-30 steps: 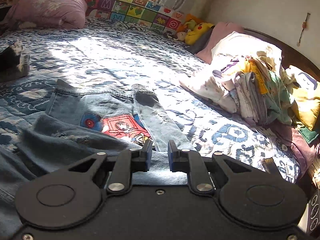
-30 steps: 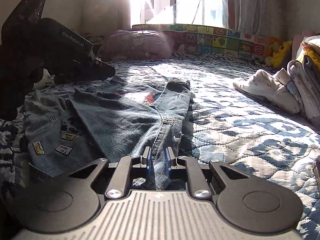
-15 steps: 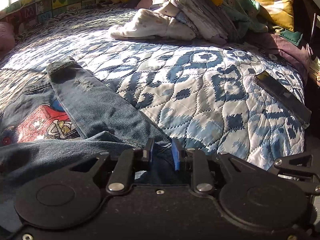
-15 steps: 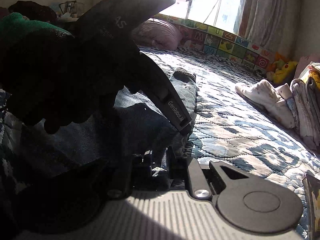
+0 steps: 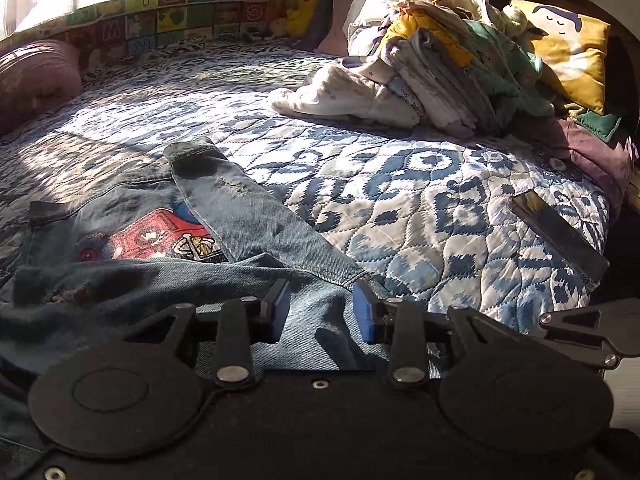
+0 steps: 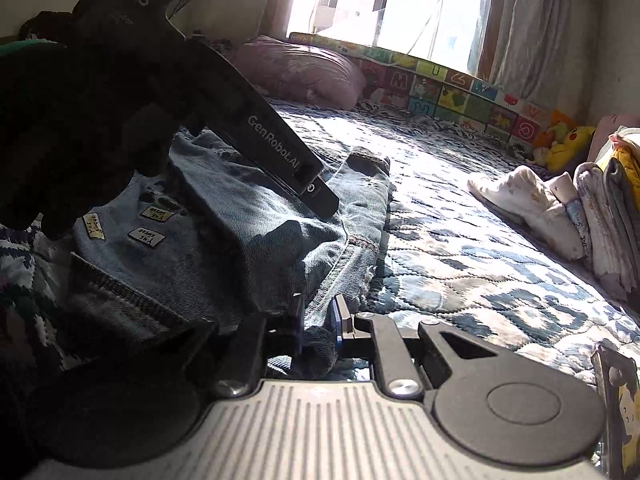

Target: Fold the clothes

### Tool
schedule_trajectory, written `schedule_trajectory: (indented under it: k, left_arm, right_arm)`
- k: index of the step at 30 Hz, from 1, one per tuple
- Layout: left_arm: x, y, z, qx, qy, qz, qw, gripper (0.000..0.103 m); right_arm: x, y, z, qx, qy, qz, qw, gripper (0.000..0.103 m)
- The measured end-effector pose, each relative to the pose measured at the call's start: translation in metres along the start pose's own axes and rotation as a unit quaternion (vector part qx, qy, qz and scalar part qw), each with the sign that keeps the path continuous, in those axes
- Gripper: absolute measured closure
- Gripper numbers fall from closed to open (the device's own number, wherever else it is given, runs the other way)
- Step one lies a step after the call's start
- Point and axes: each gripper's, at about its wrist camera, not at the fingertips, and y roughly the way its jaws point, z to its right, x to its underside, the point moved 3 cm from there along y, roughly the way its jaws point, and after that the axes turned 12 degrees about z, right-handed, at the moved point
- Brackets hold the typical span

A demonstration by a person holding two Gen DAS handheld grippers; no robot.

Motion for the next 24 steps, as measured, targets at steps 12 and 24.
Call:
schedule_trajectory:
  k: [12,24]
  left_arm:
    - [0.029,-0.011,-0.002,-0.017,-0.003,-0.004,0.9998,0.070]
    - [0.019,-0.052,-0.048,-0.038,-0.123,0.024,0.9914,0.062]
  right_arm:
    - [0.015,0.007,-0.004,-0.026,0.011,-0.034,0.999,0.081]
    - [-0.002,-0.012,0.003,-0.018,0.022,0.010,1.000,0.073]
